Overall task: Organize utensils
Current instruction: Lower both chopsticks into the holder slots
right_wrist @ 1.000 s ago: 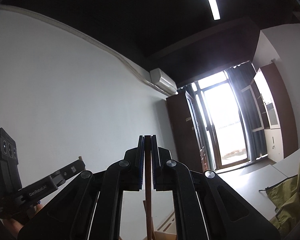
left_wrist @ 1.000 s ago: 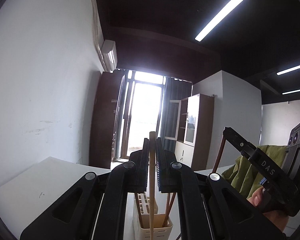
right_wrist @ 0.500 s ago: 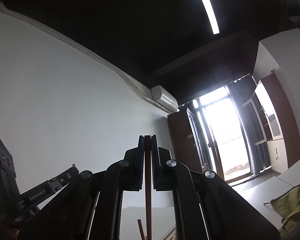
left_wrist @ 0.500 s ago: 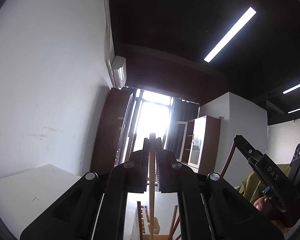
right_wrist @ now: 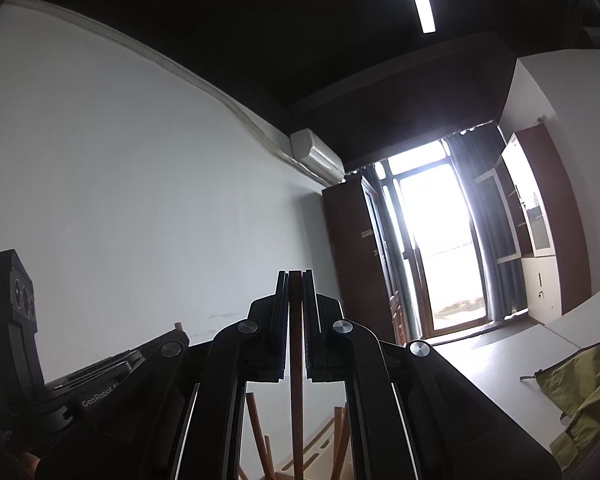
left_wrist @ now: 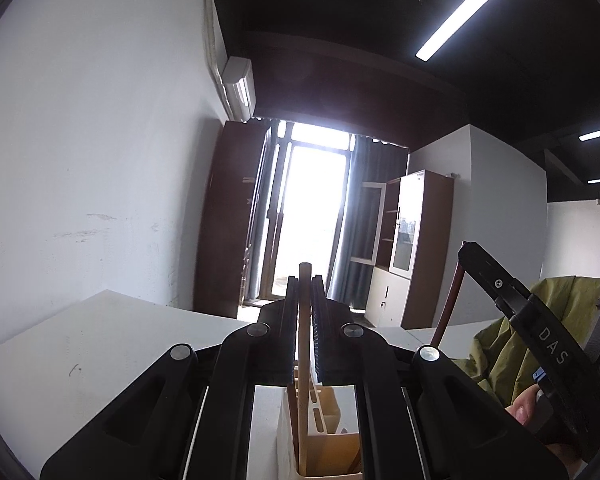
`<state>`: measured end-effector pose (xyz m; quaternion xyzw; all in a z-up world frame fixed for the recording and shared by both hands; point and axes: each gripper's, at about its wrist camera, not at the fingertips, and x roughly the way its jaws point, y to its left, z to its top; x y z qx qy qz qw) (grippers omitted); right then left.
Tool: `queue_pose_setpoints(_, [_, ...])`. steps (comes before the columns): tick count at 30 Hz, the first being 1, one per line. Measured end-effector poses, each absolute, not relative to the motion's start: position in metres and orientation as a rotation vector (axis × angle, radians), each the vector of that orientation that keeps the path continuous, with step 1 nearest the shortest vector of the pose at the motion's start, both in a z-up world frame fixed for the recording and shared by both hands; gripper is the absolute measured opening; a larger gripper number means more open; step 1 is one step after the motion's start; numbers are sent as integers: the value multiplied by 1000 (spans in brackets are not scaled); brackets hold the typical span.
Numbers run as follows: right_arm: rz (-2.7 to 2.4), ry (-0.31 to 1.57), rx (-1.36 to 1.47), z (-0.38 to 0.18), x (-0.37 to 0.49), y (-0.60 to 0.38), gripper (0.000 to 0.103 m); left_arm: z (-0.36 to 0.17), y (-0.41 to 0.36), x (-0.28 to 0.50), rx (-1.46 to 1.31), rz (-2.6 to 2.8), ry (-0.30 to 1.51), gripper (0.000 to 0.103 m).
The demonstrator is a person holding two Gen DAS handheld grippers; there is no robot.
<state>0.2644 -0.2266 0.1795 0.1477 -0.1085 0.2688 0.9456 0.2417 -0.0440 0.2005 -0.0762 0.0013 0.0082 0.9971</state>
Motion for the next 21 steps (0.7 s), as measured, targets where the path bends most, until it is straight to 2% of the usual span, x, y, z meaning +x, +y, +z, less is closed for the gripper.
queue_pose_setpoints(9, [523,-131,274,163,272,-217,7,180,-42,258,-123,18,89,6])
queue_pose_setpoints(21, [506,-153,269,168,273,-218,7,169,-37,260,-121,19,136,6])
